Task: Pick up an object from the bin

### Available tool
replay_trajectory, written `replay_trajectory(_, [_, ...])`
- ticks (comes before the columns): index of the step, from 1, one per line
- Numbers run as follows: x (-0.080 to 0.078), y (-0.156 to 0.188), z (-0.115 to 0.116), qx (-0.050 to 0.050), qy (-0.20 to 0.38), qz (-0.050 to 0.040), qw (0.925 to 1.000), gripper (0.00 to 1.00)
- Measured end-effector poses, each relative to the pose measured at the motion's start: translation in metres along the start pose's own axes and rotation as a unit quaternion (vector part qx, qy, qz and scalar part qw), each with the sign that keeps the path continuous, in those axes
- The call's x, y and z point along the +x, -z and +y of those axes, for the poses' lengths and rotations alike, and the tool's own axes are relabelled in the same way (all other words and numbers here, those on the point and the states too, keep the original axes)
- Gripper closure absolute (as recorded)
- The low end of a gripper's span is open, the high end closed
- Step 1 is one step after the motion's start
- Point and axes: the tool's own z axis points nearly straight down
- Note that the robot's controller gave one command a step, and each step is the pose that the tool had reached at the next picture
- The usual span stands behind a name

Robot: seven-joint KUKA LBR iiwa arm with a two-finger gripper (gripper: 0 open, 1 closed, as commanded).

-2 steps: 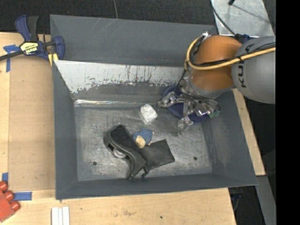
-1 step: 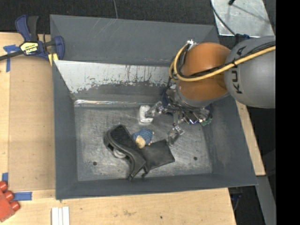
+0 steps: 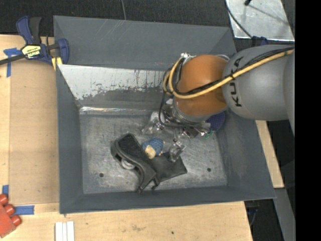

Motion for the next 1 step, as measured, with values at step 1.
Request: replay_trajectory(1, [-0.0011, 0.0019, -0.0014, 0.002, -0.001, -0.0023, 1.0, 1.0])
